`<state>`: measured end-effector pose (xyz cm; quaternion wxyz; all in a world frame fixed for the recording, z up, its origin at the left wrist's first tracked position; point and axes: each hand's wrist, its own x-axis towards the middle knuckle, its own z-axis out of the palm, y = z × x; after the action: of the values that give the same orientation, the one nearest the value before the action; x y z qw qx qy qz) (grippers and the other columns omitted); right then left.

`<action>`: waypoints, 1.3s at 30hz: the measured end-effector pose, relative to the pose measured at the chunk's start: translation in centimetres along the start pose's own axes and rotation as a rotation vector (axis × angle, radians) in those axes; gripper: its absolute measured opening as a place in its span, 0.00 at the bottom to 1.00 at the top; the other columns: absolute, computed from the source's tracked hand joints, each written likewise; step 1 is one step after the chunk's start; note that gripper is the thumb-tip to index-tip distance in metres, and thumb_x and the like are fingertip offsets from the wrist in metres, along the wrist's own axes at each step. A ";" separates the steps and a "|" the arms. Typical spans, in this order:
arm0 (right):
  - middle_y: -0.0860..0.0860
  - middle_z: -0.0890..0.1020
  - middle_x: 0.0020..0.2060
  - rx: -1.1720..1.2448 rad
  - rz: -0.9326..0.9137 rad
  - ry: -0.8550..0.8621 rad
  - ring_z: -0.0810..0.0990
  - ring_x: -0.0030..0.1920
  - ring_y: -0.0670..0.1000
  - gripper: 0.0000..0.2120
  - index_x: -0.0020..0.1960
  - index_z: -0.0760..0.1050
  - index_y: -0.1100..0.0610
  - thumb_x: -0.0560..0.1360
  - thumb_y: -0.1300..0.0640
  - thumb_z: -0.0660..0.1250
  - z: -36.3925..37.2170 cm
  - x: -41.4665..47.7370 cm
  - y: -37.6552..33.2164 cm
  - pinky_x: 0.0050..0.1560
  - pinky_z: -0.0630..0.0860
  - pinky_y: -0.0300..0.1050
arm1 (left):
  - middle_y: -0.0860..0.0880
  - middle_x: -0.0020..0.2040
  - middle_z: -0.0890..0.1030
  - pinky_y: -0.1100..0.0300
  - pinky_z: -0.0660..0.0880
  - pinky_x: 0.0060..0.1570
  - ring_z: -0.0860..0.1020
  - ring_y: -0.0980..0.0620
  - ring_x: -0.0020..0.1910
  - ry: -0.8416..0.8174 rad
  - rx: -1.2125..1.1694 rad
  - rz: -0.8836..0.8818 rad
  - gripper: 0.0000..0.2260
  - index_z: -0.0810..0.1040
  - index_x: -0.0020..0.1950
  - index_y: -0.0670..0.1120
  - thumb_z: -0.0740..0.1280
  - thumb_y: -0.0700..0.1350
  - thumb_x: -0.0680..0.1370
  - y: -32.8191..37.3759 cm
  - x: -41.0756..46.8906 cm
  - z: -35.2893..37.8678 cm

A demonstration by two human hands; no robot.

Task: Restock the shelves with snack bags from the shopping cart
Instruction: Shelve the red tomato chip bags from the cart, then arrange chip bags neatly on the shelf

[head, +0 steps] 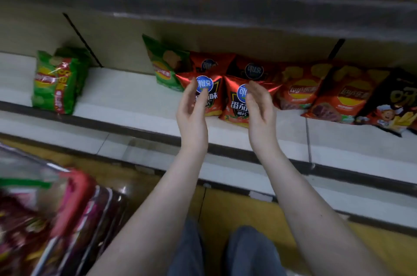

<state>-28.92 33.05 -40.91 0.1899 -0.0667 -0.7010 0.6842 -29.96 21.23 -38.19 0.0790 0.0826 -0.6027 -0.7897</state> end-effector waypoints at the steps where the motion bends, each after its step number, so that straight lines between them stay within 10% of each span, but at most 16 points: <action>1: 0.48 0.76 0.62 -0.006 0.043 -0.032 0.73 0.62 0.39 0.16 0.66 0.70 0.55 0.79 0.55 0.59 0.2 -0.7 -2.1 0.63 0.68 0.34 | 0.49 0.66 0.77 0.60 0.71 0.65 0.75 0.58 0.64 0.005 0.011 -0.025 0.17 0.73 0.69 0.44 0.65 0.42 0.79 2.0 -1.0 -0.1; 5: 0.47 0.75 0.63 -0.028 0.137 -0.157 0.73 0.62 0.37 0.18 0.68 0.69 0.55 0.80 0.52 0.59 0.1 -3.9 -11.0 0.63 0.69 0.33 | 0.54 0.60 0.80 0.75 0.72 0.54 0.77 0.67 0.57 0.003 0.080 -0.057 0.13 0.76 0.64 0.48 0.63 0.43 0.80 11.4 -5.2 0.0; 16: 0.48 0.79 0.55 0.049 0.125 -0.398 0.78 0.57 0.45 0.10 0.60 0.71 0.48 0.80 0.56 0.60 0.0 -8.7 -31.3 0.58 0.73 0.39 | 0.51 0.55 0.83 0.60 0.74 0.59 0.79 0.53 0.58 0.273 0.147 -0.013 0.10 0.79 0.59 0.51 0.65 0.48 0.79 30.8 -16.8 -2.1; 39: 0.52 0.80 0.48 0.103 0.145 -0.759 0.80 0.48 0.48 0.07 0.53 0.72 0.49 0.80 0.59 0.59 23.5 -34.6 -40.4 0.49 0.77 0.39 | 0.49 0.43 0.82 0.55 0.75 0.48 0.80 0.51 0.43 0.723 0.033 0.097 0.04 0.77 0.47 0.46 0.63 0.42 0.80 44.2 -31.7 -34.1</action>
<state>1.23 -3.31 -6.99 -0.1286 0.1516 -0.6797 0.7060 9.68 -15.20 -3.33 0.3230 0.3288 -0.5519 -0.6950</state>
